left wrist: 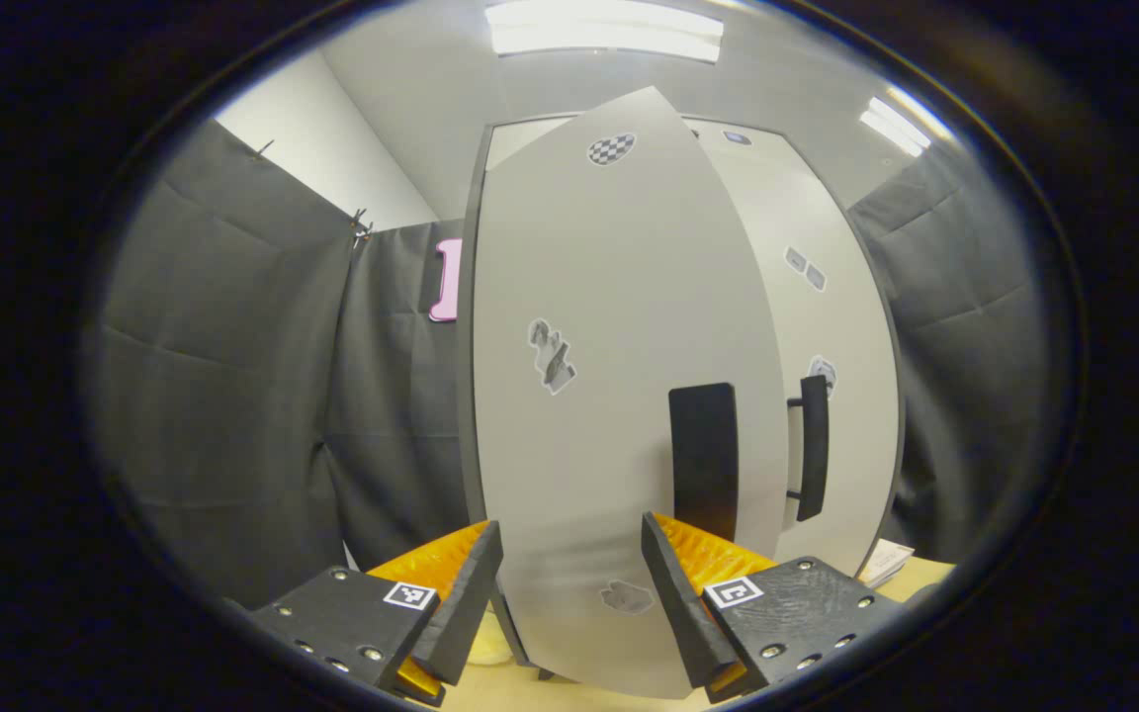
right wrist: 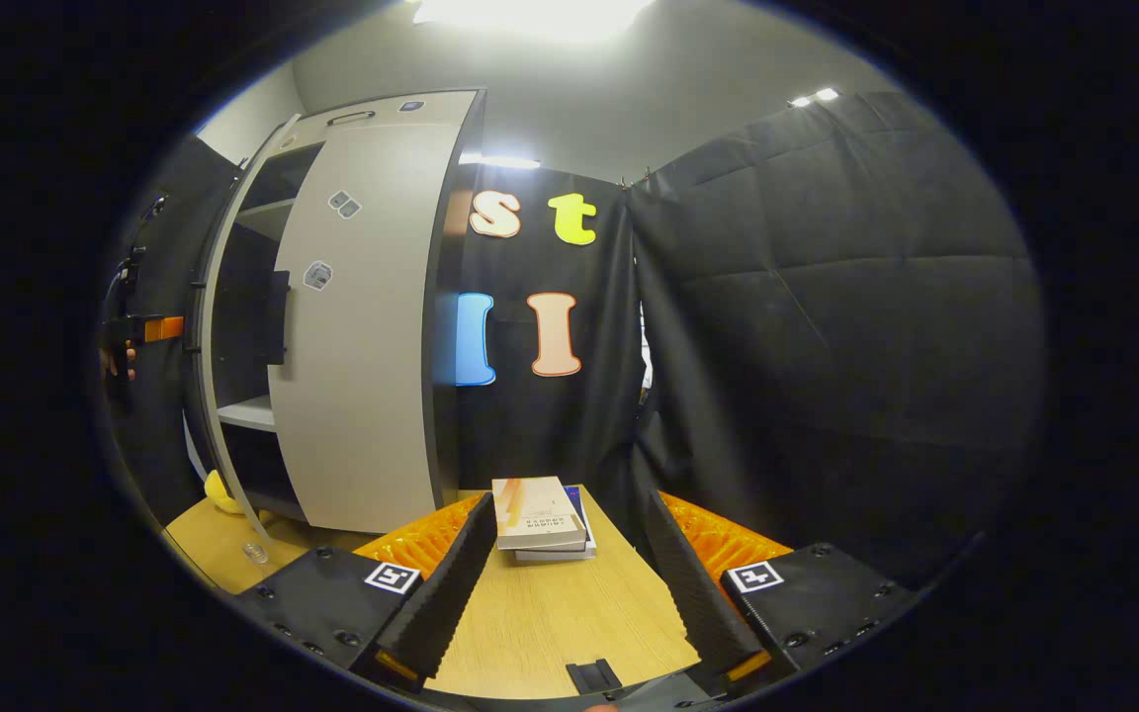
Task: Grasp the bottle in the cabinet with the left hand and place it on the coaster, then close the right door with the right hand and the left door with the left hand.
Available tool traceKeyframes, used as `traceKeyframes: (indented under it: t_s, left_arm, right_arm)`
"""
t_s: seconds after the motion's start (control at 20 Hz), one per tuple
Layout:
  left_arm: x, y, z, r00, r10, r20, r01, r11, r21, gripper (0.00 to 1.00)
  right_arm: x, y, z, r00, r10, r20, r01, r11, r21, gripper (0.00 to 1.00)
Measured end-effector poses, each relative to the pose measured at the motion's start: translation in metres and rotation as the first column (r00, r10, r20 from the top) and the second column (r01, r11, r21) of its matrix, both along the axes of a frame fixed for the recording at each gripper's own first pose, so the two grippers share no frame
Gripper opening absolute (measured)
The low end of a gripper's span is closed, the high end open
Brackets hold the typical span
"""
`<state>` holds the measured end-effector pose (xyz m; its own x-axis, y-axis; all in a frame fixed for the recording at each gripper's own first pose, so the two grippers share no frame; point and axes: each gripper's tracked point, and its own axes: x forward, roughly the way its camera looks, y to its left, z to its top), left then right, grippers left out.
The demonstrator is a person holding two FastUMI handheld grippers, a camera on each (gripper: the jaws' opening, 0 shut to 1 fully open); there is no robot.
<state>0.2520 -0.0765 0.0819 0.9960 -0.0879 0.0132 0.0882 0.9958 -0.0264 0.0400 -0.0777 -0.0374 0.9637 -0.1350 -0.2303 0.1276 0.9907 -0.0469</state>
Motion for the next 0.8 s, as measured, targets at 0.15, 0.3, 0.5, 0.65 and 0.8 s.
traceKeyframes:
  t_s: [0.15,0.3,0.5,0.65,0.8]
  left_arm:
    - [0.007,-0.001,-0.002,1.000,-0.002,-0.009,0.001,0.999,-0.036,0.84]
    - [0.009,-0.002,0.000,1.000,-0.008,-0.013,0.007,0.999,-0.038,0.83]
    - [-0.001,-0.004,0.002,1.000,-0.006,-0.012,0.006,0.999,-0.036,0.83]
    - [-0.018,-0.004,0.001,1.000,-0.002,-0.009,0.001,1.000,-0.027,0.83]
    - [-0.043,-0.001,0.000,1.000,0.013,-0.009,-0.013,1.000,-0.002,0.83]
  right_arm:
    - [-0.004,-0.001,-0.001,1.000,-0.002,-0.008,0.002,1.000,-0.005,0.96]
    - [-0.006,0.001,0.002,1.000,0.002,-0.003,-0.002,1.000,-0.004,0.94]
    - [-0.003,0.008,0.018,0.999,0.033,0.027,-0.034,0.999,0.020,0.96]
    - [0.002,0.015,0.029,0.996,0.072,0.055,-0.073,0.997,0.019,0.96]
    - [0.004,0.027,0.033,0.990,0.126,0.066,-0.128,0.992,0.020,0.97]
